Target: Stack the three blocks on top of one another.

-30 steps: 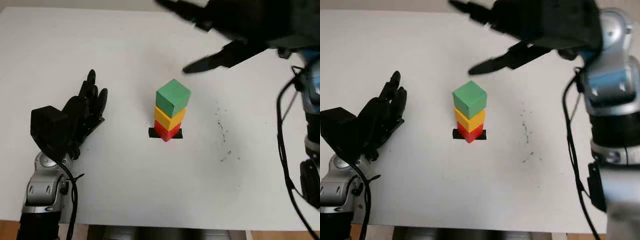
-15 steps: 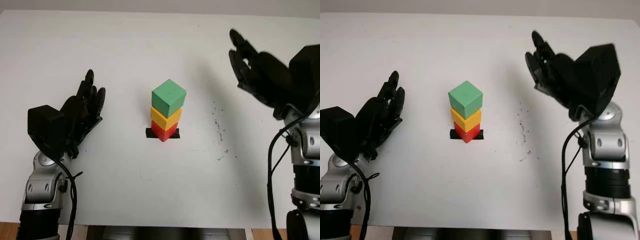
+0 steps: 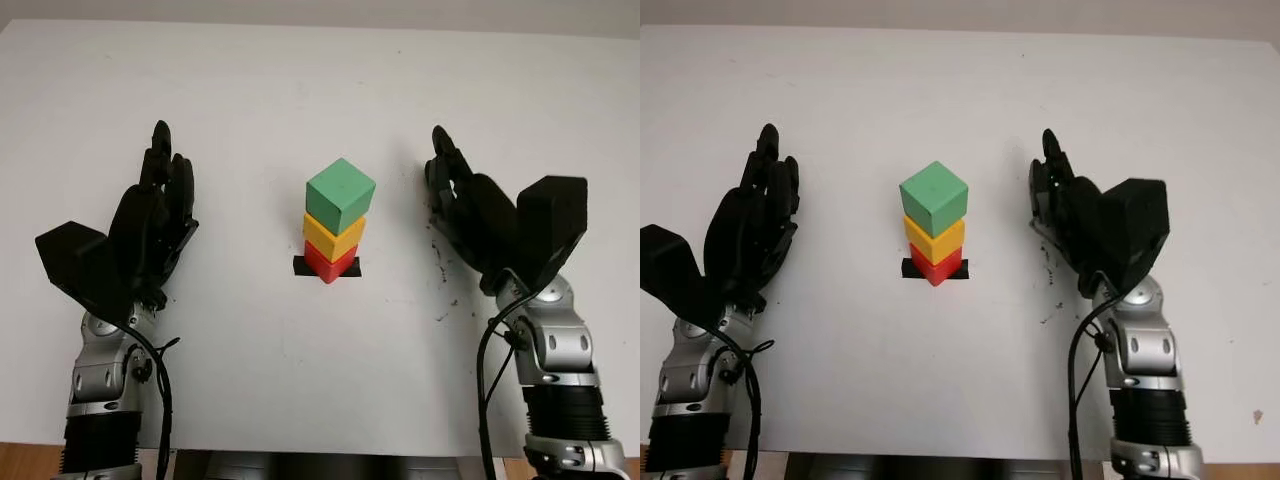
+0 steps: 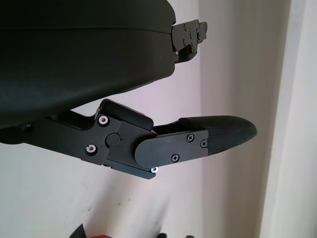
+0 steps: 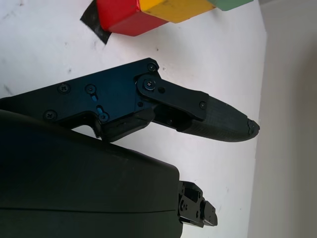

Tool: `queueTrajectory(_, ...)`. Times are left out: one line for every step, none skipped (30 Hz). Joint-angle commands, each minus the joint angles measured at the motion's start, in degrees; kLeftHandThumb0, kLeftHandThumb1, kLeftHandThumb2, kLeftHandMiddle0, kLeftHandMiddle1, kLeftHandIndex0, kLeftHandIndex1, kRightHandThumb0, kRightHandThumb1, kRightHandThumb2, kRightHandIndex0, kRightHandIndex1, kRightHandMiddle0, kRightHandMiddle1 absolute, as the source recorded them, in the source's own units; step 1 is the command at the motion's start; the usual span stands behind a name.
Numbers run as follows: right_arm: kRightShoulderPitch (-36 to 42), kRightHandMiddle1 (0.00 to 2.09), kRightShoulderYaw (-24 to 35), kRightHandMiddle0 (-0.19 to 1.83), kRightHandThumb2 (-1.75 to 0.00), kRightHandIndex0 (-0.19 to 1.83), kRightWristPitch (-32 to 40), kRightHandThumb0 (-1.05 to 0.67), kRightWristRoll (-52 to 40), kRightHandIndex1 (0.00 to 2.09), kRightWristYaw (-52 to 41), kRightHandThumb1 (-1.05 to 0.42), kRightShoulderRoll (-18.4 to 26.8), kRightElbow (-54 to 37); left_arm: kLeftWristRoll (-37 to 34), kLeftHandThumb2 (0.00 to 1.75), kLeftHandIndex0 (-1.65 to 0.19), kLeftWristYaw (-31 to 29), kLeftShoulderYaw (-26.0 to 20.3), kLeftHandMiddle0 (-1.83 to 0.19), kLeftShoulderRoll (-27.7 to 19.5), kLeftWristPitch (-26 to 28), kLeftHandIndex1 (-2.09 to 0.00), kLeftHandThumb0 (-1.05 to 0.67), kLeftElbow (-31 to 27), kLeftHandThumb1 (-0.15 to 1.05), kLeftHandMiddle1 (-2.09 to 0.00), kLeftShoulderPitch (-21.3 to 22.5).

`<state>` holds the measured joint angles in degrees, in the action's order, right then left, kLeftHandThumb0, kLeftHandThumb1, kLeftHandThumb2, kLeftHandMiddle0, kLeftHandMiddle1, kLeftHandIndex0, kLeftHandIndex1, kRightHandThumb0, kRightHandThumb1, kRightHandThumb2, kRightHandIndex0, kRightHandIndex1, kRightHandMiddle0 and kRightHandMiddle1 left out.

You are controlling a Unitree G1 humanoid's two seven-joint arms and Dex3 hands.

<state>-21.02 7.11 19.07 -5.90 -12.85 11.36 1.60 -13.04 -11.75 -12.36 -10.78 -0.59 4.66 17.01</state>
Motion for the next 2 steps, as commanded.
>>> queueTrajectory(1.6, 0.0, -0.1, -0.19, -0.77, -0.19, -1.0, -0.77, -0.5, 0.0, 0.8, -1.05, -0.9, -1.9, -0.6, 0.59, 0.19, -0.7, 0.0, 0.19, 0.6, -2.0, -0.01, -0.81, 0.8, 1.05, 0.0, -0.7)
queueTrajectory(1.9, 0.0, -0.2, -0.19, -0.77, -0.19, -1.3, -0.77, -0.6, 0.0, 1.1, -1.05, -1.2, -2.1, -0.9, 0.58, 0.19, -0.9, 0.0, 0.19, 0.8, -2.5, -0.01, -0.81, 1.2, 1.05, 0.0, -0.7)
